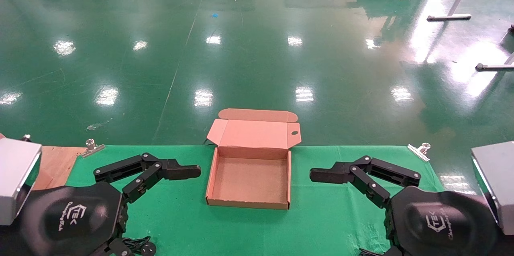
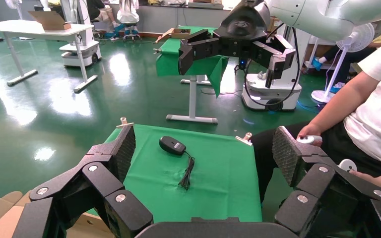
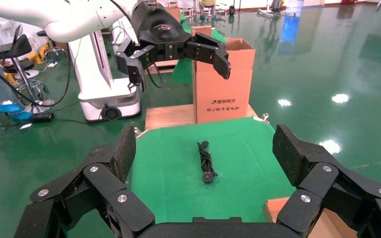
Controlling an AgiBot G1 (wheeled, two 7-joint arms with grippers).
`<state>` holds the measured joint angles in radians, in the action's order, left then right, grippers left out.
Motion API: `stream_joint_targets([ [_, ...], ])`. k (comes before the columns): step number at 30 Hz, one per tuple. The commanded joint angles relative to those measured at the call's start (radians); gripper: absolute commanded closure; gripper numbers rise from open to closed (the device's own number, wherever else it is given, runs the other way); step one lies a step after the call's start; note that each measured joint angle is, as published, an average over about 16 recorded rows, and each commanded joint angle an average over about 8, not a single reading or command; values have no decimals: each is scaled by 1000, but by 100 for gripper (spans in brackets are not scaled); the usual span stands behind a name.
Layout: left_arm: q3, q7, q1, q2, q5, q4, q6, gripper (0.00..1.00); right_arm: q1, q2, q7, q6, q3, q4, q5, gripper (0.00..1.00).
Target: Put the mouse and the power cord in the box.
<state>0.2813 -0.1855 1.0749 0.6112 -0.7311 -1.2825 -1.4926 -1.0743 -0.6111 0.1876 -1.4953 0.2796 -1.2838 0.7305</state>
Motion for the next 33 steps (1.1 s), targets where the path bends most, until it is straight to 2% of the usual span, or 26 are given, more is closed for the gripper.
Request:
stream_joint_targets([
  [1,0,0,0,0,0,0,0,0,0,0,0,0,0,0,0,0],
  [33,0,0,0,0,0,0,0,0,0,0,0,0,0,0,0,0],
])
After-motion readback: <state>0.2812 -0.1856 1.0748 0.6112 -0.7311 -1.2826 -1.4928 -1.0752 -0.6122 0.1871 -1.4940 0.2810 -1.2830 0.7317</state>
